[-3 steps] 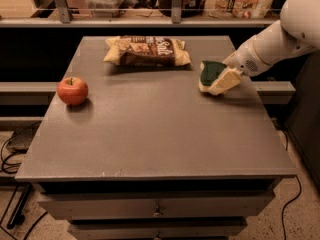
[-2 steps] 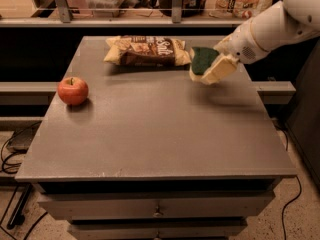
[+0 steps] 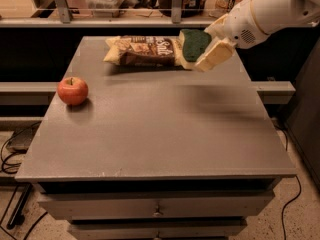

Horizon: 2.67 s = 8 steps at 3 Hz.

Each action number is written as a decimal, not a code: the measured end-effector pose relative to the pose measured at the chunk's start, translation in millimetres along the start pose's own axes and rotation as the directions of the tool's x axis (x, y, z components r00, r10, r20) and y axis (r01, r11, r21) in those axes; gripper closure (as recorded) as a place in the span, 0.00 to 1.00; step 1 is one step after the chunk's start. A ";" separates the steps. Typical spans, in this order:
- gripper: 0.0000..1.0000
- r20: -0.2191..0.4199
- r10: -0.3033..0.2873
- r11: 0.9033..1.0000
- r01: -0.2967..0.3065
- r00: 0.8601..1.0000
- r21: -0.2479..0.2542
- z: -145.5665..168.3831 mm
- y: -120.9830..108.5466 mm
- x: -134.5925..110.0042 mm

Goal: Move sponge near apple

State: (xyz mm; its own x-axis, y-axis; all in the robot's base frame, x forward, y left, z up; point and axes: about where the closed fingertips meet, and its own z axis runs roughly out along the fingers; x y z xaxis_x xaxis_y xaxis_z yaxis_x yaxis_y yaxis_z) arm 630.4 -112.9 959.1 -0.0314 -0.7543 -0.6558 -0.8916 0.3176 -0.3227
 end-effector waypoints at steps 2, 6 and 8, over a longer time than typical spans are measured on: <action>1.00 0.042 -0.134 0.986 0.137 0.990 -0.097 41.1 52.2 -53.4; 0.35 0.151 -0.221 0.912 0.259 0.963 -0.317 151.7 145.1 -110.8; 0.00 0.162 -0.188 0.919 0.231 0.969 -0.318 161.7 137.1 -108.1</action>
Offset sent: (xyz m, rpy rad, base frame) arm -0.0550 0.1541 -0.0250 -0.0450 -0.0167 0.3266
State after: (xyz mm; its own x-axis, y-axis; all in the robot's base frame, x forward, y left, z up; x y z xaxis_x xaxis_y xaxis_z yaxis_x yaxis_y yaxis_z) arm 584.6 105.1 875.4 0.2102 -0.6970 -0.6855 -0.9707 -0.0651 -0.2315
